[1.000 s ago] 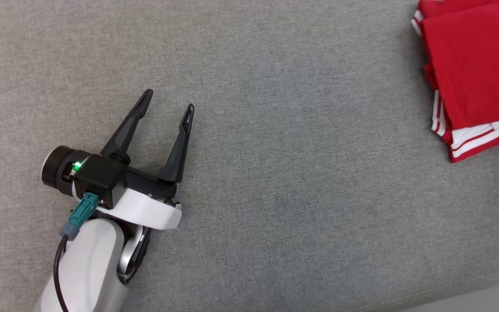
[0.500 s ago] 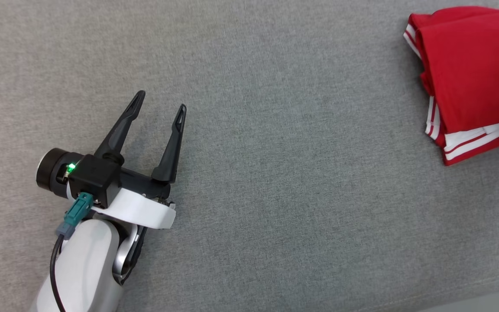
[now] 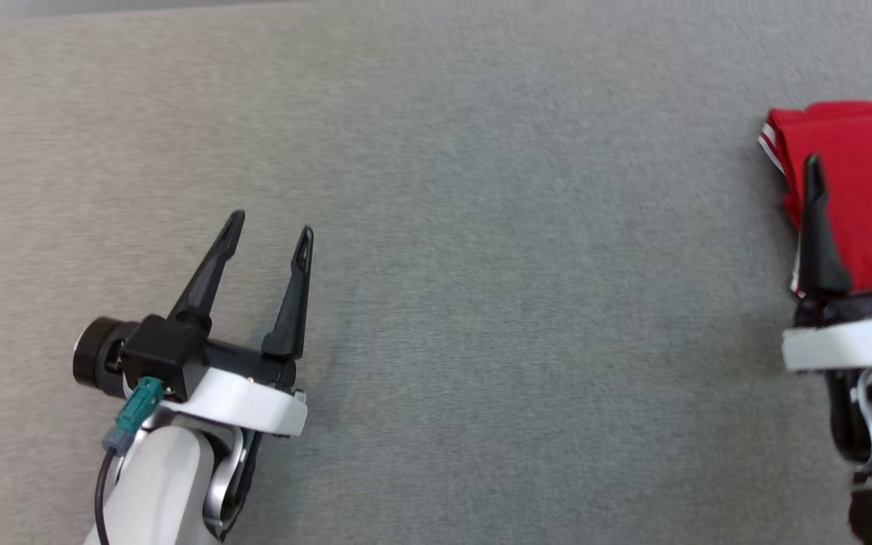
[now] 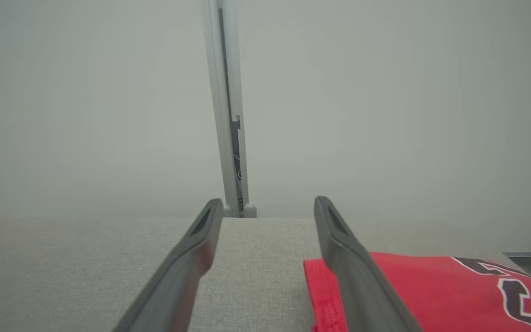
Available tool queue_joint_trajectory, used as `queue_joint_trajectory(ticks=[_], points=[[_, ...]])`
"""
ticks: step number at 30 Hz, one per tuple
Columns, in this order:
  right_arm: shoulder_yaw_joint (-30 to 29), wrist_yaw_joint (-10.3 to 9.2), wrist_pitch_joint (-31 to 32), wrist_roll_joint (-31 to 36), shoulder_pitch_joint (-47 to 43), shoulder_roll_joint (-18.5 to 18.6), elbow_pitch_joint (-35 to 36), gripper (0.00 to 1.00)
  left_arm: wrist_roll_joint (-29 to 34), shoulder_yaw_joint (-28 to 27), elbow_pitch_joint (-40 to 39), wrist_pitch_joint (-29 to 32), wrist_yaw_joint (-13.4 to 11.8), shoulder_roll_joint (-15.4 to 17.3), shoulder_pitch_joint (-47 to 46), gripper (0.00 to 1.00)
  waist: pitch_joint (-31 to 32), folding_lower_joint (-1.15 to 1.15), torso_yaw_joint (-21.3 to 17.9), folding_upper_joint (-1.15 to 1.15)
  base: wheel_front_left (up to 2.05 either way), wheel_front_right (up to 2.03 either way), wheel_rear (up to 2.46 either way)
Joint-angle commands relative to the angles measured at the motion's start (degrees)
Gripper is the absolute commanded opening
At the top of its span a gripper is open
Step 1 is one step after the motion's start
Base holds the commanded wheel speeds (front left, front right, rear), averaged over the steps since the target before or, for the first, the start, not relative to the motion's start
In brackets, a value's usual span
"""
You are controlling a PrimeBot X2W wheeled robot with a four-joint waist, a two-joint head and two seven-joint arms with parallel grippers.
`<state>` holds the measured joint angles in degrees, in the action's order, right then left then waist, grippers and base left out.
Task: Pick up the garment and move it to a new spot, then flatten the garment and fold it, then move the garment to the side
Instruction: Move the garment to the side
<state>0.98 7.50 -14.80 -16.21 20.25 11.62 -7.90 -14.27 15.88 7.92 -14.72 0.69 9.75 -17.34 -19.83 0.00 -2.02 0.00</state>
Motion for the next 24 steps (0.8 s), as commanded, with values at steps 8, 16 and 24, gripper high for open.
queue_joint_trajectory(ticks=[8,16,24], points=[[0.69,0.0,2.45,0.6,-8.27,-3.83,3.02,1.0,-0.43,-0.71,0.38,-0.38,-0.03,0.13,4.77,1.0,8.04,0.0,5.68,0.0,0.0,0.0,0.0],[-0.24,0.0,4.39,1.75,-17.61,-6.8,4.45,1.0,-0.36,-1.33,0.4,-0.38,-0.45,1.28,9.66,1.0,14.01,0.0,4.43,0.0,0.0,0.0,0.0],[-1.2,0.0,6.33,3.31,-23.55,-7.96,7.02,1.0,-0.62,-1.24,0.74,-0.12,-1.08,2.18,13.06,1.0,17.14,0.0,3.04,0.0,0.0,0.0,0.0]])
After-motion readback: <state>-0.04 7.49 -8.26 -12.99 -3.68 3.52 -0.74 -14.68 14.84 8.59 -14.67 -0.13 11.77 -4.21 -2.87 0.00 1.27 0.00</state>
